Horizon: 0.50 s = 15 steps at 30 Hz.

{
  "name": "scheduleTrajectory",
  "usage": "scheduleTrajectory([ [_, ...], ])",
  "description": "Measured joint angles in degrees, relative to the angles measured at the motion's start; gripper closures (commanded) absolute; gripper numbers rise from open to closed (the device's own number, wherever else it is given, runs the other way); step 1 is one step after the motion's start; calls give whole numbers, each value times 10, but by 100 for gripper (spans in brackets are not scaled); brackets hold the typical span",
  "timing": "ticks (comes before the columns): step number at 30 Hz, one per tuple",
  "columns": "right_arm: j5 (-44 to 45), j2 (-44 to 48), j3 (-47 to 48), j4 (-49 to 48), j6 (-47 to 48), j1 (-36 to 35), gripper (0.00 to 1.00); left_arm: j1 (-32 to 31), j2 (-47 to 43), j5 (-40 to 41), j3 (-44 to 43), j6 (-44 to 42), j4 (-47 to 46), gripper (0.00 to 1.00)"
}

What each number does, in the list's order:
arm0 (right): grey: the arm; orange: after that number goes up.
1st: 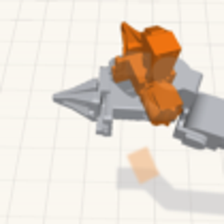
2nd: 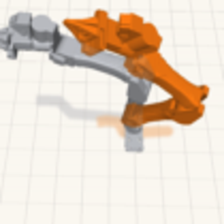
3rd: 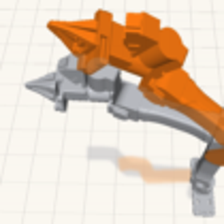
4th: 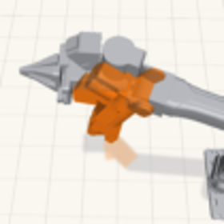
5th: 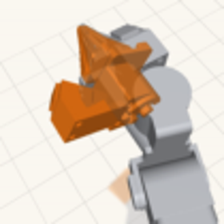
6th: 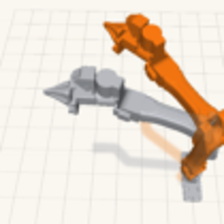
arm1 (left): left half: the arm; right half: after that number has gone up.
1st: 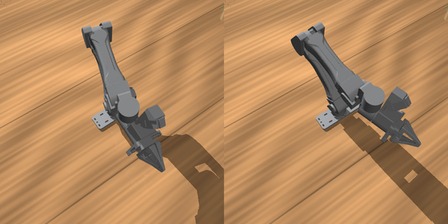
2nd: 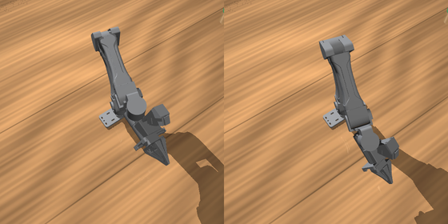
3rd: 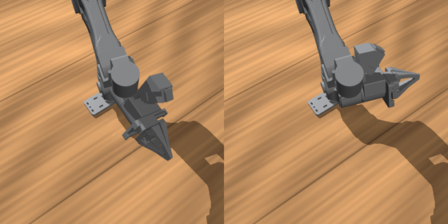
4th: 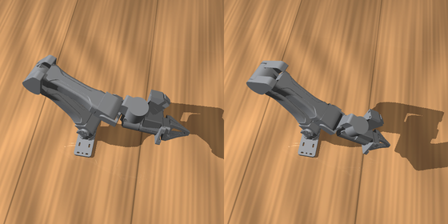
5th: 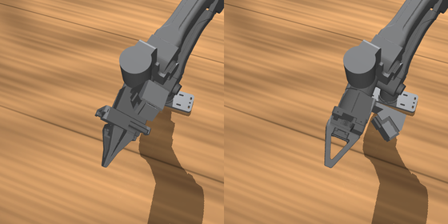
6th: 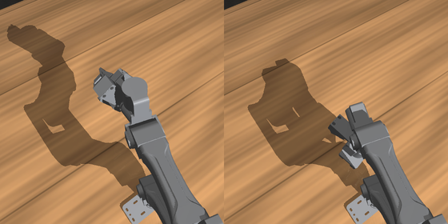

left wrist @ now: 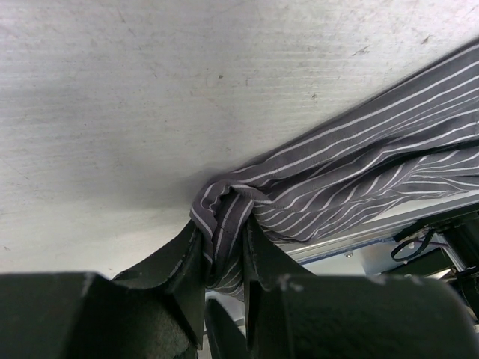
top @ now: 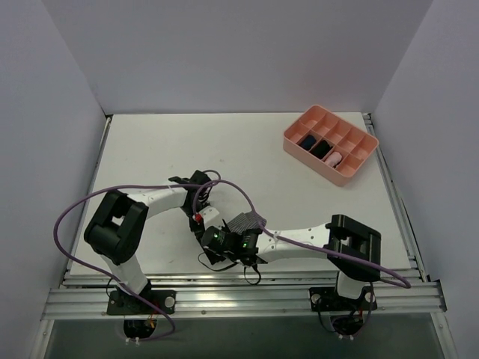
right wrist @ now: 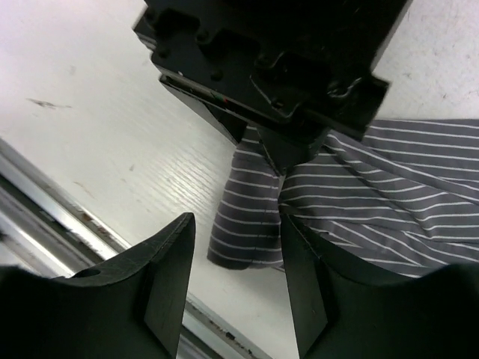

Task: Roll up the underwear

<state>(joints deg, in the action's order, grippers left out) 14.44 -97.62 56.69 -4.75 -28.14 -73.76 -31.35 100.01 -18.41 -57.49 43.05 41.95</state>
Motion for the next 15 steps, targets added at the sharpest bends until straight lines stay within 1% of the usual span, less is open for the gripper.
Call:
scheduleTrajectory([
  [6,46,-41,21,24,6,-22,55,-1,2,2,-2,2,12,98],
  [12,72,-58,50,29,6,-36,58,-1,2,5,-2,9,20,98],
  [14,81,-70,64,37,6,-42,60,-2,3,6,-2,12,23,98],
  [15,87,-75,69,41,6,-46,63,-2,3,7,-2,13,23,98],
])
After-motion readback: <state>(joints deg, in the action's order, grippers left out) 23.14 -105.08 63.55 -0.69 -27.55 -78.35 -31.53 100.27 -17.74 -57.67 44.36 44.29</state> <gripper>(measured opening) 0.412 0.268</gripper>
